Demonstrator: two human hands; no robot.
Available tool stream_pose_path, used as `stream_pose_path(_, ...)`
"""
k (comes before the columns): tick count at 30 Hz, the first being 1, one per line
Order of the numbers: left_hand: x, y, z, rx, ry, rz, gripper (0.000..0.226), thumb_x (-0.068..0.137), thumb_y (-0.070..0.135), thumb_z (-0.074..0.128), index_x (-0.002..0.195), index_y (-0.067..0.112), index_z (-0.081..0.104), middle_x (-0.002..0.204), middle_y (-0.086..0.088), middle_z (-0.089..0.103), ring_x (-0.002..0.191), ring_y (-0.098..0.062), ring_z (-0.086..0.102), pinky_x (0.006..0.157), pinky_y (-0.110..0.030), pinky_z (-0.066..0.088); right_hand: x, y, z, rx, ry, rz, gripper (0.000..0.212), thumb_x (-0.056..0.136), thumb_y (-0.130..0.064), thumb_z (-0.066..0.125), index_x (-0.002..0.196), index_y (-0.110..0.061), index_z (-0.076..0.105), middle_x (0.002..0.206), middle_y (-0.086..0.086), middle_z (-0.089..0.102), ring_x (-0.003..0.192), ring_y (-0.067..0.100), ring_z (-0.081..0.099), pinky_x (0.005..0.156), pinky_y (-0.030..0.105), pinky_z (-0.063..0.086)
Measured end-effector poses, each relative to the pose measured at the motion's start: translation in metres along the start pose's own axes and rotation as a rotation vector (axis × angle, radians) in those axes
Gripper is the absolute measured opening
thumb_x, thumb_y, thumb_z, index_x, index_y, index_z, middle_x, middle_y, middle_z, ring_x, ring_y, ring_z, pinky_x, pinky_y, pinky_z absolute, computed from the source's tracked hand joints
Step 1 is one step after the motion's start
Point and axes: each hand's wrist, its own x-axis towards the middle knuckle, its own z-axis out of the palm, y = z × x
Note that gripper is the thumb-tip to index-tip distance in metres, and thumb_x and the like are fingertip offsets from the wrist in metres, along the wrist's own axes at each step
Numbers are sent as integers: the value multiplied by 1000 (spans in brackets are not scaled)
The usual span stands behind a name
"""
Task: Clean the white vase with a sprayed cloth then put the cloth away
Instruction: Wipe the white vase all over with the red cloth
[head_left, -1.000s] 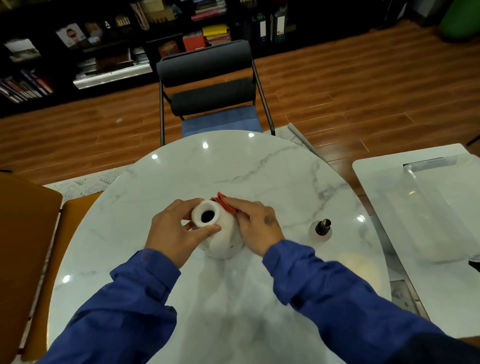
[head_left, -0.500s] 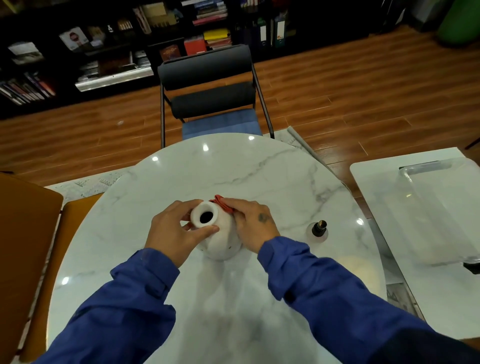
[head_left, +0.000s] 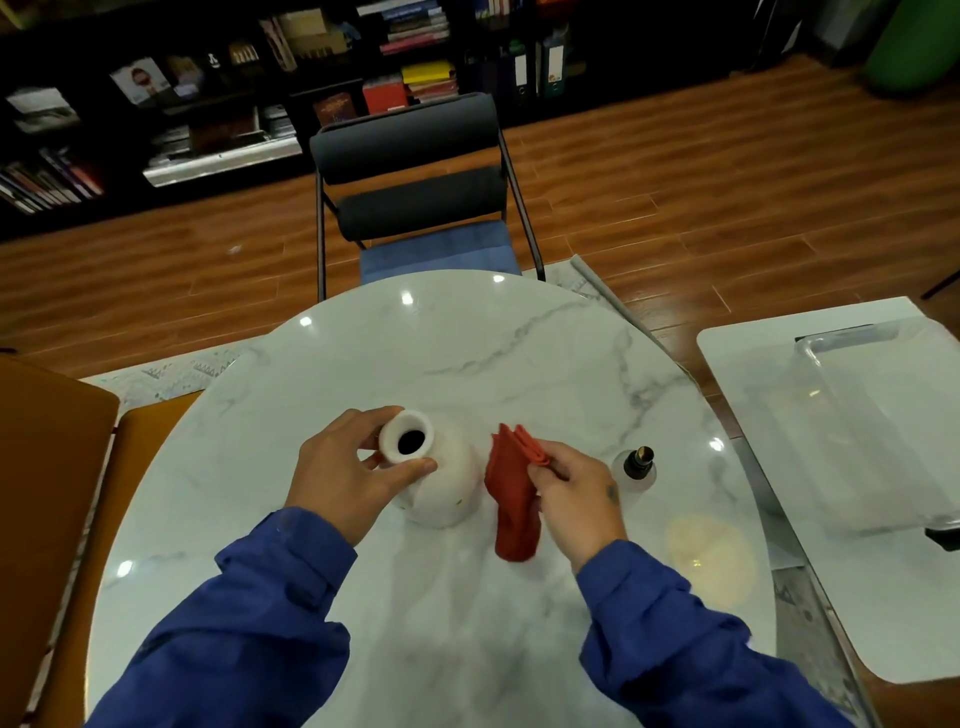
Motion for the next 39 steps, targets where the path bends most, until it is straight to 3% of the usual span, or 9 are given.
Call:
stream_pose_path(3,0,-1,0,1,-2,6,49,62,32,85,108,30,66,96,15,63,92,-5,62,76,-17,53,-14,-2,-13,28,22,23,44,91,-9,52,82,-48,71,86,3,74,86,29,70,77,48,60)
stream_pose_path(9,-1,1,1,-13,6,7,48,61,27,86,106,28,67,97,12,65,92,-5,63,76,-18,53,9,16,11,-241,-5,85,21,88,-14,48,86,-12,69,71,10,68,71,29,66,73,45,58)
stream_pose_path(16,-1,4,0,13,-9,7,48,61,28,86,104,32,64,97,13,64,91,-6,63,72,-12,49,63,6,50,-270,-103,99,21,93,-27,59,106,-24,75,105,4,73,94,21,63,76,16,44)
stream_pose_path(20,-2,5,1,12,4,-4,49,61,28,86,105,30,65,97,12,64,91,-5,62,73,-14,50,55,5,48,-254,-130,52,25,96,-22,53,109,-25,74,110,-2,72,104,19,64,88,15,46)
stream_pose_path(23,-2,6,1,14,17,-4,48,61,28,86,105,29,66,98,11,65,90,-4,62,73,-16,52,22,21,38,-220,-81,59,29,96,-13,52,116,-24,70,116,-4,69,103,7,60,80,-5,35)
stream_pose_path(27,-3,8,3,27,27,-10,48,62,29,85,106,27,66,98,10,65,90,-4,62,74,-17,53,-3,39,34,-279,-80,80,32,98,-17,49,120,-32,67,122,-6,65,109,13,60,88,6,35)
stream_pose_path(30,-6,13,8,79,88,-44,47,62,35,85,104,25,66,96,9,64,84,-4,61,69,-10,46,15,27,37,-237,-48,78,32,97,-14,49,120,-27,68,120,-4,67,108,15,61,85,8,37)
stream_pose_path(34,-3,21,13,241,88,-85,50,61,52,80,98,27,59,101,6,63,83,-12,61,71,-22,46,32,14,36,-212,-63,36,29,97,-14,50,118,-22,69,112,-3,70,99,12,62,72,-1,36)
stream_pose_path(39,5,21,-6,254,-111,37,74,70,40,77,135,21,47,125,8,52,101,-10,55,89,-25,49,25,28,29,-241,-45,17,34,98,-13,49,124,-27,65,120,-5,67,109,13,61,84,7,37)
